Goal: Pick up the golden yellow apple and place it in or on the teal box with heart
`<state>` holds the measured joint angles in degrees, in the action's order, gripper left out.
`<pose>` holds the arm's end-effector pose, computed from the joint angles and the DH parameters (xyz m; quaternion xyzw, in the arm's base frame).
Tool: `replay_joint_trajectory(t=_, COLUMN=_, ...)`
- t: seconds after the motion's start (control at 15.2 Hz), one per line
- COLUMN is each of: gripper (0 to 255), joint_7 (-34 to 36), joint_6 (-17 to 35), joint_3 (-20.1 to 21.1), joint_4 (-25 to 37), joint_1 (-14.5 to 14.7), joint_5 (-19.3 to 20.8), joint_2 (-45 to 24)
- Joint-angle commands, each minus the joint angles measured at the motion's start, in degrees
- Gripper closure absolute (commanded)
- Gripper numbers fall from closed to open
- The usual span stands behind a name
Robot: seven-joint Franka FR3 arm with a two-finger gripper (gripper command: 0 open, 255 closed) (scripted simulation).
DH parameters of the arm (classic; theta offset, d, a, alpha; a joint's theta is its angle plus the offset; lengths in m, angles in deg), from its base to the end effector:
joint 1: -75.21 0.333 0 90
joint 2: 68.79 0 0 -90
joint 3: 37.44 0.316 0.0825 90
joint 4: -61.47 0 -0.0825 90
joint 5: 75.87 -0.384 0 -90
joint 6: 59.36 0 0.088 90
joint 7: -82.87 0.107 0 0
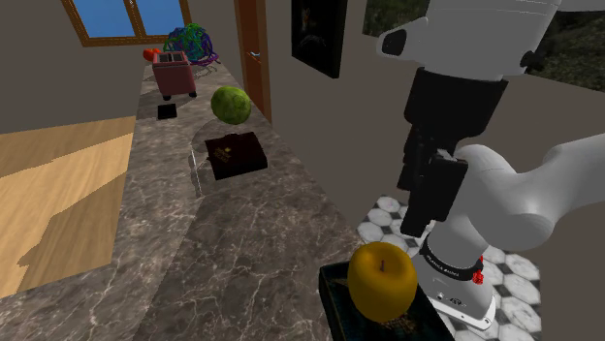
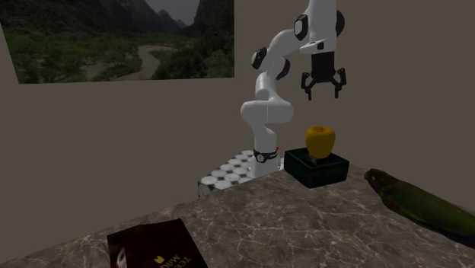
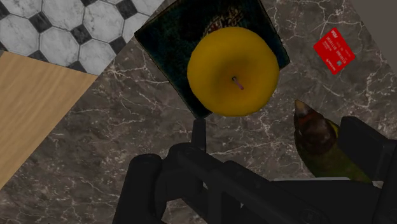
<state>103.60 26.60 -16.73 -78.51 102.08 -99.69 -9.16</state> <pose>0.1098 0.2482 0.5870 -0.9831 -0.1733 -0.0006 0.0597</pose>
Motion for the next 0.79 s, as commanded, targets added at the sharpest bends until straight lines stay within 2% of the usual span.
replay_joint_trajectory(t=0.0, gripper=0, joint_7=-0.21, joint_6=1.31, joint_3=0.58, joint_4=-1.74, joint_1=0.24, joint_5=-0.50, joint_2=0.51)
replay_joint_trajectory(t=0.53, gripper=0, joint_7=-0.24, joint_6=1.66, joint_3=0.74, joint_4=-2.21, joint_1=0.30, joint_5=-0.64, joint_2=0.63)
replay_joint_trajectory(t=0.59, gripper=255, joint_7=-0.24, joint_6=1.66, joint_3=0.74, joint_4=-2.21, joint_1=0.30, joint_5=-0.64, joint_2=0.63)
replay_joint_trajectory(t=0.73, gripper=255, joint_7=-0.24, joint_6=1.66, joint_3=0.74, joint_4=-2.21, joint_1=0.30, joint_5=-0.64, joint_2=0.63)
